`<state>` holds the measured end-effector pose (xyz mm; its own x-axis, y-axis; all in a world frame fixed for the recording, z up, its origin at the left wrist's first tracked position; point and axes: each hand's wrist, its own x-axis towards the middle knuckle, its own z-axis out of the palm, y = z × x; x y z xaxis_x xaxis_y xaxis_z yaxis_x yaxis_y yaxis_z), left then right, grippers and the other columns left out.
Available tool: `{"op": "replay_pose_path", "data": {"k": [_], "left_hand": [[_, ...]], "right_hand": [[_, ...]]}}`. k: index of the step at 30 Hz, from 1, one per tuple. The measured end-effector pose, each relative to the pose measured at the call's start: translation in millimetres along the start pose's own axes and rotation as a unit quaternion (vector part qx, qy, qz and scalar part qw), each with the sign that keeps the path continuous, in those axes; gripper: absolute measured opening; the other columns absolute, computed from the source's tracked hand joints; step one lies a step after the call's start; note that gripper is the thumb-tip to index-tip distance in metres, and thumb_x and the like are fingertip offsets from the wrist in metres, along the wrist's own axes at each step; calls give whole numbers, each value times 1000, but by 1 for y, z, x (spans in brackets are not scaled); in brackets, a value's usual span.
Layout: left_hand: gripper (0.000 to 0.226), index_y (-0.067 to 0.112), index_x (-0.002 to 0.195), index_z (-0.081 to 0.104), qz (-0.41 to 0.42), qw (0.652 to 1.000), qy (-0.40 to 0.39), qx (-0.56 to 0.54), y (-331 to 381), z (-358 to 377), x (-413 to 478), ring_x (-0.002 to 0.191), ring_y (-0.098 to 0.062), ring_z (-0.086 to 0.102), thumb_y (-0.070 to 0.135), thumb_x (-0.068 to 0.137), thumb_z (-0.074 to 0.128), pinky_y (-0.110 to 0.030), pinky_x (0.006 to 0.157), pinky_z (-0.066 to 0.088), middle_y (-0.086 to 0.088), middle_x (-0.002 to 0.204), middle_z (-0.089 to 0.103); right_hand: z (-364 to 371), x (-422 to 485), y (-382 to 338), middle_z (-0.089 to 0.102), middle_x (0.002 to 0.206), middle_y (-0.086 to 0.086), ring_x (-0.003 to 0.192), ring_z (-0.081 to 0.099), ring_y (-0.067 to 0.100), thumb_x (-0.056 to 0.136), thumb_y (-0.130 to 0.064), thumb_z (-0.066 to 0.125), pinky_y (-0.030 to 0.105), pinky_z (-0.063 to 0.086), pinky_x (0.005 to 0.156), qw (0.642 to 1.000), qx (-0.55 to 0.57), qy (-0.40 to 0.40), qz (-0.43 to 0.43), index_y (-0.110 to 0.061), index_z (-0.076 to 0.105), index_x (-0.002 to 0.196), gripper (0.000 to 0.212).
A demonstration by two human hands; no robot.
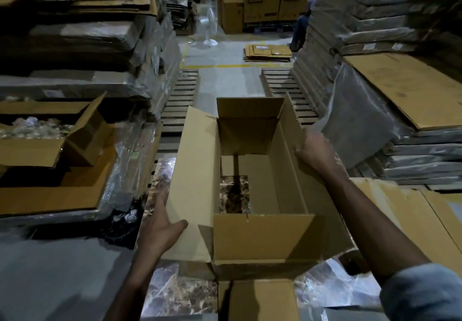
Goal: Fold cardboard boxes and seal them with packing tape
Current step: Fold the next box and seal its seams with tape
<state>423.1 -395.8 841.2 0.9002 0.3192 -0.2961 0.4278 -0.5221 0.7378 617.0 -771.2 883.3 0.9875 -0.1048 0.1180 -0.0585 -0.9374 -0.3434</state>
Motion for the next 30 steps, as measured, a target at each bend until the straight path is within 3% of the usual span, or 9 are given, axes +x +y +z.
{"op": "replay_pose_path", "data": {"k": [4, 8, 11, 13, 16, 18, 21, 25, 30], "left_hand": [[95, 43, 159, 22, 37, 991, 52, 121, 1, 12, 0, 131, -36, 52, 25, 83, 77, -45, 96, 48, -1, 159, 41], [70, 37, 160, 34, 89, 962, 97, 239, 7, 37, -9, 159, -28, 10, 30, 95, 60, -55, 125, 15, -7, 174, 9], [58, 25, 159, 40, 132, 956, 121, 232, -2, 56, -9, 161, -25, 3, 36, 102, 41, -52, 127, 1, -7, 174, 13], [64, 23, 158, 41, 139, 966, 135, 170, -8, 68, -13, 160, -19, 11, 48, 103, 22, -48, 130, 0, -1, 170, 26], [72, 34, 153, 47, 104, 974, 193, -56, -2, 84, -37, 152, -21, 35, 71, 101, 14, -51, 128, 16, 6, 158, 49], [72, 32, 151, 49, 140, 963, 215, -77, 11, 94, -55, 145, -19, 44, 73, 101, 18, -51, 128, 17, 7, 154, 53], [71, 27, 159, 32, 194, 959, 201, 52, 27, 110, -54, 150, -16, 37, 67, 101, 26, -41, 130, -1, 4, 163, 41], [73, 29, 166, 17, 226, 921, 127, 290, 28, 134, -32, 159, -28, 17, 60, 102, 32, -59, 127, 1, -5, 174, 14], [72, 27, 163, 30, 226, 883, 129, 391, 14, 146, -19, 157, -34, 22, 60, 99, 39, -68, 124, 7, -11, 171, 17]], "right_hand": [[-14, -13, 41, 64, 128, 7, 96, 64, 23, 100, -45, 57, 36, 55, 73, 980, -114, 112, -121, -23, 43, 146, 53], [-2, -43, 99, 47, 157, 4, 144, 42, 25, 98, -62, 28, 46, 34, 115, 966, -196, -39, -164, -25, 45, 151, 67], [26, -95, 117, 34, 166, -2, 153, 30, 18, 100, -68, 22, 46, 23, 124, 989, -22, -100, -110, -28, 40, 157, 73], [31, -133, 112, 40, 162, -7, 149, 36, 15, 99, -73, 22, 47, 28, 123, 985, 136, -89, -61, -36, 44, 155, 70], [26, -180, 86, 61, 145, -11, 135, 55, 9, 97, -75, 33, 47, 42, 114, 914, 404, -42, 17, -39, 53, 147, 65], [29, -200, 65, 65, 140, -10, 129, 61, 11, 93, -81, 33, 44, 46, 108, 892, 451, -7, 26, -40, 48, 149, 71], [44, -204, 41, 55, 149, -11, 129, 58, 13, 94, -76, 35, 41, 46, 105, 938, 345, 17, 10, -42, 30, 156, 71], [73, -190, 29, 42, 161, 1, 140, 46, 23, 102, -59, 44, 45, 40, 111, 995, 98, 26, -6, -27, 22, 162, 71], [99, -183, 32, 20, 171, 5, 155, 25, 27, 101, -69, 24, 48, 24, 123, 992, -92, -19, -79, -24, 25, 163, 77]]}}
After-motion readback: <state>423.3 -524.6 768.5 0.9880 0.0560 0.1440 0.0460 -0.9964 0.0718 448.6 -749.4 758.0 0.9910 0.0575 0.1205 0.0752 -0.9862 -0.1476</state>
